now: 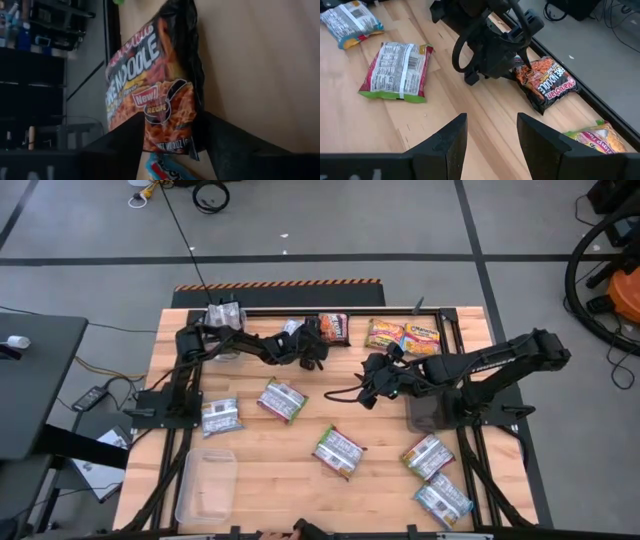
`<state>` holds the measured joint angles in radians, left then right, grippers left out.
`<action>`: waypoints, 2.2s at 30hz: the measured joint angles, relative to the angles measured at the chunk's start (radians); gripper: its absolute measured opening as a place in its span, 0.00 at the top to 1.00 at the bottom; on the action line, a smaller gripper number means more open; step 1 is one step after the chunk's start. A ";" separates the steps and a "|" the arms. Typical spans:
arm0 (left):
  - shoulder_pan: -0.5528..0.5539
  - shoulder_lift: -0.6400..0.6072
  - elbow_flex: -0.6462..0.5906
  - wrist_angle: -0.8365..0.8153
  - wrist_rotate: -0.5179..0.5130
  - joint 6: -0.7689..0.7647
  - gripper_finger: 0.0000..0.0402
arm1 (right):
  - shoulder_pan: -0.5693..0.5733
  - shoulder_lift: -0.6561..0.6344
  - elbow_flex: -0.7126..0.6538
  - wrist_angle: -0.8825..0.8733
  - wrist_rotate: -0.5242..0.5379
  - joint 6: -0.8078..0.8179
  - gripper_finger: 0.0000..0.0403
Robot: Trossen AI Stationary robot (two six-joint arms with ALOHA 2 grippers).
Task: Sort Maruchan noodles
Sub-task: Put the black noodle pack into the top transparent bin
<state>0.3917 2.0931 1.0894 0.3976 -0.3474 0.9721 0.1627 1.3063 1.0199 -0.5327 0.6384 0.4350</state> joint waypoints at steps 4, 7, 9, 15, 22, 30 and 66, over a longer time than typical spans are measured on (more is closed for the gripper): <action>0.001 0.001 0.000 0.003 0.008 -0.013 0.56 | 0.000 -0.001 0.000 0.000 -0.001 -0.023 0.56; -0.007 0.004 0.000 0.021 0.009 -0.011 0.62 | 0.000 -0.001 0.000 0.000 -0.001 -0.030 0.56; -0.019 0.002 0.000 0.024 0.005 -0.004 0.70 | 0.000 -0.001 0.000 0.000 -0.003 -0.028 0.56; -0.078 -0.078 -0.007 -0.045 0.004 -0.026 0.97 | 0.006 -0.010 -0.001 0.000 -0.051 0.004 0.56; -0.112 -0.338 -0.005 -0.244 -0.023 -0.099 0.99 | 0.014 -0.062 -0.001 0.000 -0.065 0.019 0.56; -0.068 -0.734 -0.003 -0.611 -0.026 -0.231 0.99 | -0.001 -0.098 -0.001 0.000 -0.058 0.000 0.56; 0.586 -0.999 -0.164 -1.197 -0.011 -0.472 0.98 | -0.594 -0.098 -0.001 0.322 -0.572 -0.749 0.56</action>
<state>0.9779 1.0939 0.9258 -0.7993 -0.3589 0.5001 -0.4318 1.2079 1.0191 -0.2107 0.0661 -0.3142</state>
